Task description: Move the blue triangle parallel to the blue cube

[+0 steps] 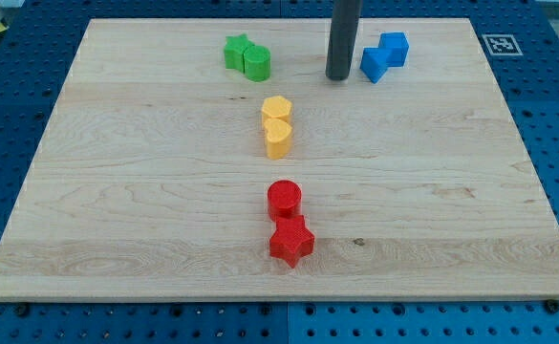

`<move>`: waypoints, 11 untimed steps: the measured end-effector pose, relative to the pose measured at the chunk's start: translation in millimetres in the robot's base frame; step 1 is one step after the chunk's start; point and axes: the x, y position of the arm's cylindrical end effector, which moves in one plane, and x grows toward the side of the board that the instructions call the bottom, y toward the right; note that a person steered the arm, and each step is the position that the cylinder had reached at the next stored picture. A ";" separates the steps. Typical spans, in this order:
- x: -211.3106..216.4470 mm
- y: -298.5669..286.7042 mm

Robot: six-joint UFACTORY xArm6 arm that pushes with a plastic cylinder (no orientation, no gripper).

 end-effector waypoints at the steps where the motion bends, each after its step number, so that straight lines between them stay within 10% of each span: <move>1: -42.8 0.0; 4: -88.5 70.0; 11: -7.4 86.2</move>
